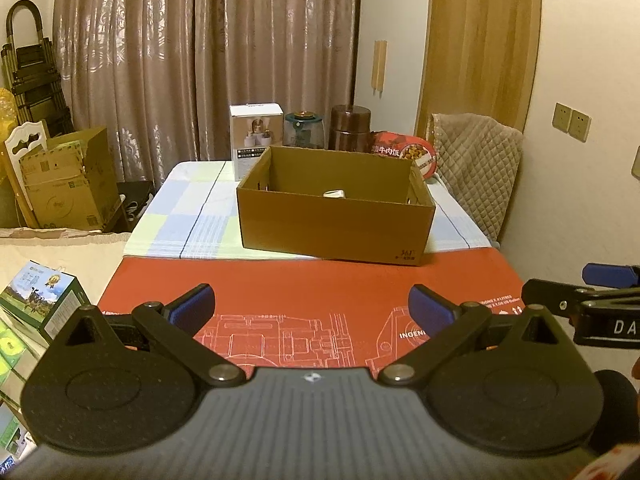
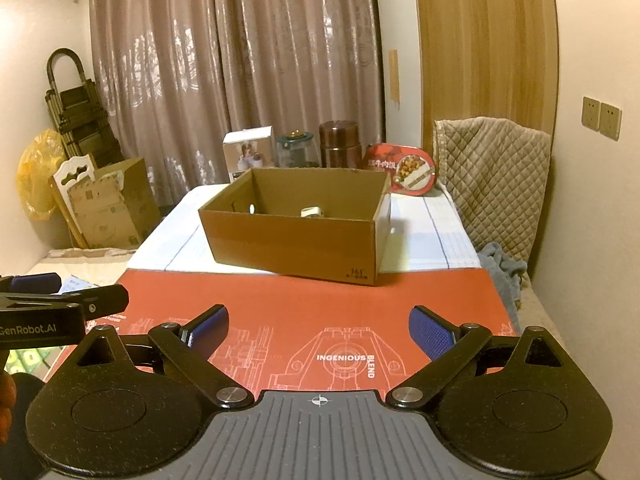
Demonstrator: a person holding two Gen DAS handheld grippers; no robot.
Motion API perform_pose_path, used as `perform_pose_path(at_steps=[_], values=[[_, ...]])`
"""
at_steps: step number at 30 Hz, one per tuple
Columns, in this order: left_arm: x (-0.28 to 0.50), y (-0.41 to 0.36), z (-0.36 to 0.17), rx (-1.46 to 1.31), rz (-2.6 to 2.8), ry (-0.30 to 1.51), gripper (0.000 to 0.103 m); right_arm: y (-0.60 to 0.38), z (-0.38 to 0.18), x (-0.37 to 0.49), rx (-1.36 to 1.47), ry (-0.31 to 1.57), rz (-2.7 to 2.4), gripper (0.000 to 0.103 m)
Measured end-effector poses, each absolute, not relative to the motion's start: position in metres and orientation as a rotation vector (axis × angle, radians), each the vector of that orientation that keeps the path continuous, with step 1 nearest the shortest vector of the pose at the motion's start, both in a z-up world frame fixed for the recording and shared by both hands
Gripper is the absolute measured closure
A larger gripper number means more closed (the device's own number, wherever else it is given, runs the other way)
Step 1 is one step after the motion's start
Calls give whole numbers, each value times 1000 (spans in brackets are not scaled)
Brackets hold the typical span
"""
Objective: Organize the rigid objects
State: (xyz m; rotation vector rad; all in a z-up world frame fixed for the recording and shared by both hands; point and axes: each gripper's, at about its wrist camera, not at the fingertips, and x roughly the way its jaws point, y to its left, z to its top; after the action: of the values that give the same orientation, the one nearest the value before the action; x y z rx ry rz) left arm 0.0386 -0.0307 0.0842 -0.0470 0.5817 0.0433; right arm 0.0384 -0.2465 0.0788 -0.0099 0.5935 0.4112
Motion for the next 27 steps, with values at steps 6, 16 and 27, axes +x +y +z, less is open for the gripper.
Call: perform_pose_path(at_steps=[6, 16, 27], values=[[36, -31, 81, -46, 46, 588, 1, -246, 75, 37, -13, 602, 413, 9], [36, -29, 69, -49, 42, 615, 1, -241, 66, 37, -29, 622, 408, 9], [35, -29, 64, -54, 40, 626, 1, -240, 59, 36, -39, 635, 404, 9]])
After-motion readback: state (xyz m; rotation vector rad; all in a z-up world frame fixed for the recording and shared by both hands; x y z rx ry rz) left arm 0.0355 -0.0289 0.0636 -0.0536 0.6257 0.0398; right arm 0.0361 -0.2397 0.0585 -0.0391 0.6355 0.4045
